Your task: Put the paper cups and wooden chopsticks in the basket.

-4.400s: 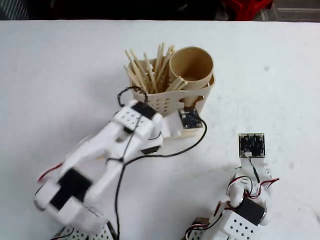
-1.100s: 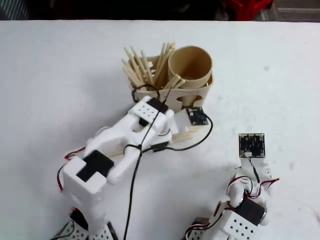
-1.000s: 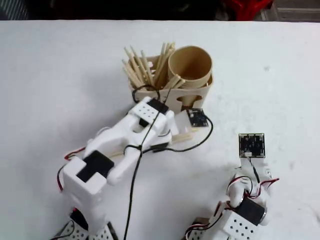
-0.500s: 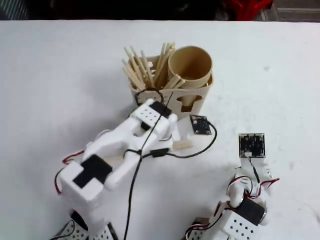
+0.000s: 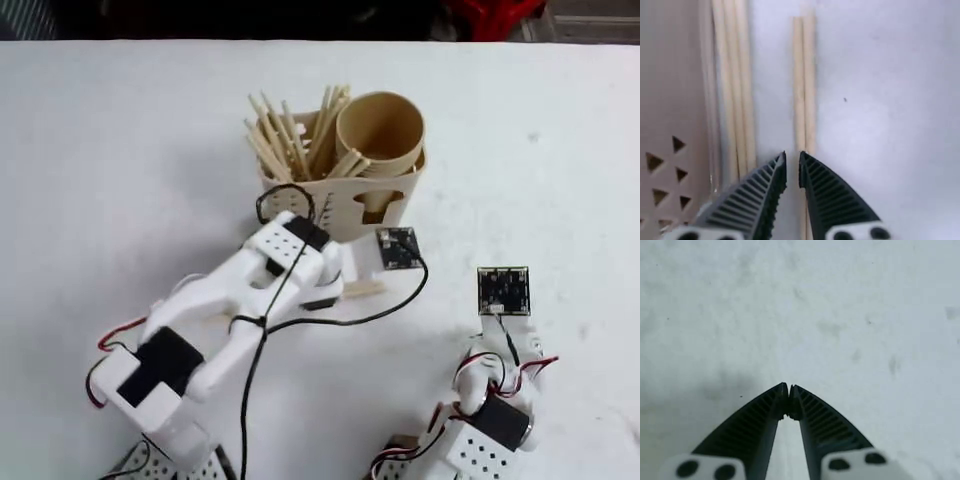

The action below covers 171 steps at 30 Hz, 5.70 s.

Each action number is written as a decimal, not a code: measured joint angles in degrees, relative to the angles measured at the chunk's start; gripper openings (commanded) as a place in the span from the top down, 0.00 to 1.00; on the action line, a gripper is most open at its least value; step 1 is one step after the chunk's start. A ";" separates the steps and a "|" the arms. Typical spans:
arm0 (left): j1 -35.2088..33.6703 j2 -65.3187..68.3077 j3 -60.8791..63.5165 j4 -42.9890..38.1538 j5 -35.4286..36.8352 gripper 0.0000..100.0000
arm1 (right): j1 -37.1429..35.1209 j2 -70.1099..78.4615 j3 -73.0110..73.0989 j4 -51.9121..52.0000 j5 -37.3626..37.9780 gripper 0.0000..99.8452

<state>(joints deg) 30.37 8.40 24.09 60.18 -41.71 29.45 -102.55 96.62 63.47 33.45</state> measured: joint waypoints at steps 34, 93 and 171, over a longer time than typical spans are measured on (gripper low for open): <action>0.53 -1.05 -3.43 3.52 0.53 0.98 | 0.00 0.00 0.00 0.00 0.00 0.98; 4.40 -49.23 5.10 1.23 14.95 0.91 | 0.00 0.00 0.00 0.00 0.00 0.98; 0.88 -52.75 -2.37 -35.43 23.03 0.98 | 0.00 0.00 0.00 0.00 0.00 0.98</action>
<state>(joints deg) 31.25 -44.35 21.71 24.75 -18.68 29.45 -102.55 96.62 63.47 33.45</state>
